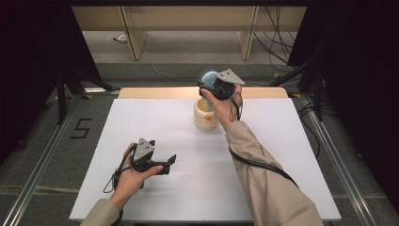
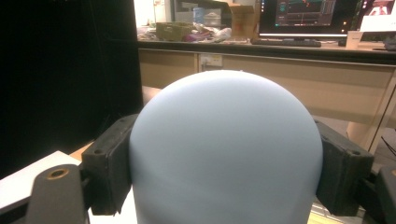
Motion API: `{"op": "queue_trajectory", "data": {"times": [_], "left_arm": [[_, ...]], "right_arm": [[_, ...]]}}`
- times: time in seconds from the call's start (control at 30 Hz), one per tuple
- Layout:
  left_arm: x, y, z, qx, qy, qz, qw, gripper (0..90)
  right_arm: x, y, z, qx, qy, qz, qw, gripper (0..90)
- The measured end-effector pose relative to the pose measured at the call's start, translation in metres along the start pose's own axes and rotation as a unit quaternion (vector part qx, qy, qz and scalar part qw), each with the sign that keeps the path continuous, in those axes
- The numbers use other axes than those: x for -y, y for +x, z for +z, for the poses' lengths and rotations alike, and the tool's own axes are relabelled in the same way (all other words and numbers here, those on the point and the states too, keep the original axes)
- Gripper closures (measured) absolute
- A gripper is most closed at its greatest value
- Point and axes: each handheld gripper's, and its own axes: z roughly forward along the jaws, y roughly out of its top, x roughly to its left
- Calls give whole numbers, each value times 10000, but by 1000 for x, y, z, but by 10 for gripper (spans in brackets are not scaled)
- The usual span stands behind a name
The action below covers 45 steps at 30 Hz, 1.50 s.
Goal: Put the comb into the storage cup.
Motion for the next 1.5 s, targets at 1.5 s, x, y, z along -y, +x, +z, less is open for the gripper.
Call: {"op": "queue_trajectory", "data": {"times": [1.5], "left_arm": [[0,0,0,5,8,13,10000,21]], "right_arm": [[12,0,-2,0,-12,-6,10000,204]]}}
